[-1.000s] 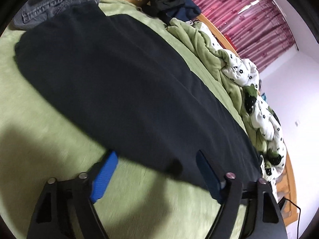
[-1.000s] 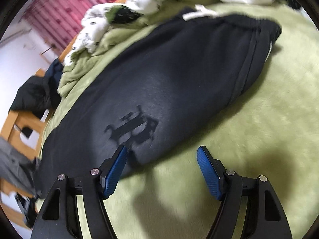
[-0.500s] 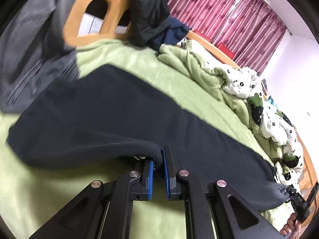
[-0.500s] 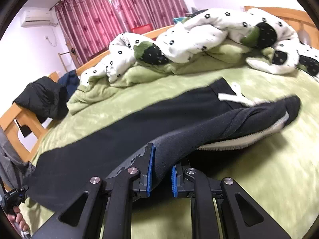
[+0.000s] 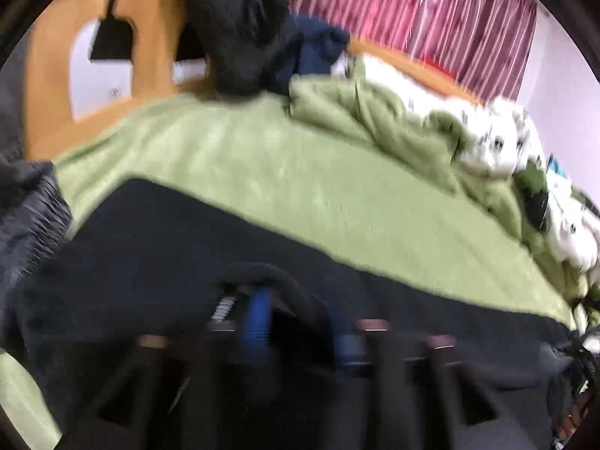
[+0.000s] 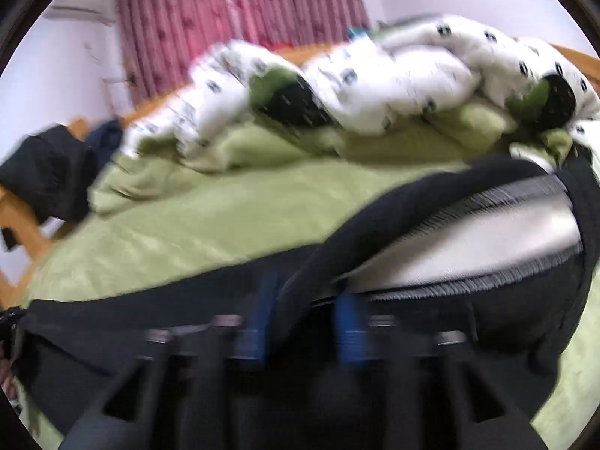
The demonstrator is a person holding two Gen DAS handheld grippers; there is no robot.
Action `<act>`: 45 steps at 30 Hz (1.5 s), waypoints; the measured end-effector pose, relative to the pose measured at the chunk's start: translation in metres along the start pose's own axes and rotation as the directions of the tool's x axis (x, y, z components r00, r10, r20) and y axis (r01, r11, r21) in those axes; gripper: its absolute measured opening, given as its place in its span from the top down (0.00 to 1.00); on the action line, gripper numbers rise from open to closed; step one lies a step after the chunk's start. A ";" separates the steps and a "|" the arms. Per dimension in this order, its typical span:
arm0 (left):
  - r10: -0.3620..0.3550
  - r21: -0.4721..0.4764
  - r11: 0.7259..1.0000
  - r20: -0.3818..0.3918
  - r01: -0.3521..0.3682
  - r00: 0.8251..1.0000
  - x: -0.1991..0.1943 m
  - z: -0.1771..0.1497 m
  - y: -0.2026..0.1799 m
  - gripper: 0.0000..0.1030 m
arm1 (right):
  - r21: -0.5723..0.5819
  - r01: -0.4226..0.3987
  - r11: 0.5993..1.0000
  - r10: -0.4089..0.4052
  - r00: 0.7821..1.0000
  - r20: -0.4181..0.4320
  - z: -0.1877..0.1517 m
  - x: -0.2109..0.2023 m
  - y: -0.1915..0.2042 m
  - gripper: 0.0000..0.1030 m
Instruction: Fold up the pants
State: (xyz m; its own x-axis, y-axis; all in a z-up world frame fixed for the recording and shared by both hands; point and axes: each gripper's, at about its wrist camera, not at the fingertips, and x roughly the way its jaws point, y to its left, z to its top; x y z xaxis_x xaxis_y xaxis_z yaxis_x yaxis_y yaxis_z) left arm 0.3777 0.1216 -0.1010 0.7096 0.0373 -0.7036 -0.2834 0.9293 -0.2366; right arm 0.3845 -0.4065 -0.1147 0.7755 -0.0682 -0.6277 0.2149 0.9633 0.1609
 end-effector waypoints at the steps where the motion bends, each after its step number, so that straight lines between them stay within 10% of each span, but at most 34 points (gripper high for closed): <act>1: -0.011 0.001 1.000 -0.037 0.011 0.999 0.003 -0.007 -0.002 0.32 | 0.002 0.035 0.999 -0.035 0.999 -0.038 -0.003 0.010 0.000 0.26; 3: -0.043 -0.003 0.999 -0.036 0.043 0.998 -0.008 -0.027 0.004 0.31 | -0.004 0.051 0.999 -0.051 0.995 -0.084 -0.011 0.014 -0.002 0.39; 14: -0.283 -0.144 0.954 -0.145 0.262 0.948 -0.071 -0.137 0.061 0.24 | -0.006 -0.010 1.000 0.010 0.996 -0.092 -0.083 -0.097 -0.049 0.27; 25: -0.259 -0.266 0.938 -0.103 0.224 0.961 -0.028 -0.109 0.064 0.21 | 0.346 -0.093 0.934 0.150 0.978 -0.143 -0.080 -0.037 -0.111 0.27; 27: -0.231 -0.282 0.938 -0.074 0.201 0.970 -0.018 -0.103 0.065 0.24 | 0.393 -0.090 0.915 0.148 0.982 -0.121 -0.070 -0.020 -0.119 0.29; 28: -0.200 -0.277 0.944 -0.057 0.177 0.978 -0.015 -0.101 0.065 0.27 | 0.418 -0.084 0.904 0.140 0.984 -0.106 -0.066 -0.013 -0.122 0.46; 29: -0.172 -0.271 0.951 -0.059 0.150 0.983 -0.014 -0.101 0.064 0.48 | 0.435 -0.060 0.899 0.118 0.987 -0.108 -0.062 -0.007 -0.125 0.75; 30: -0.145 -0.249 0.961 -0.072 0.124 0.987 -0.013 -0.100 0.063 0.73 | 0.453 -0.049 0.890 0.113 0.987 -0.116 -0.060 -0.001 -0.130 0.76; 32: -0.224 -0.247 0.949 -0.083 0.198 0.971 -0.013 -0.098 0.067 0.89 | 0.499 -0.083 0.863 0.150 0.984 -0.095 -0.061 -0.001 -0.136 0.84; 45: -0.305 -0.135 0.947 -0.105 0.291 0.946 -0.140 -0.179 0.082 0.91 | 0.431 -0.108 0.896 0.139 0.990 -0.040 -0.097 -0.159 -0.169 0.87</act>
State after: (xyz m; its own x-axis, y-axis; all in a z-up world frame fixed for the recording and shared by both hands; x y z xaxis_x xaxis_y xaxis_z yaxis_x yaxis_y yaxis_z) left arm 0.1402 0.1274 -0.1419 0.6903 -0.2873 -0.6640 -0.1494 0.8414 -0.5193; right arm 0.1671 -0.5331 -0.1160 0.7734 0.0765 -0.6293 0.3644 0.7586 0.5401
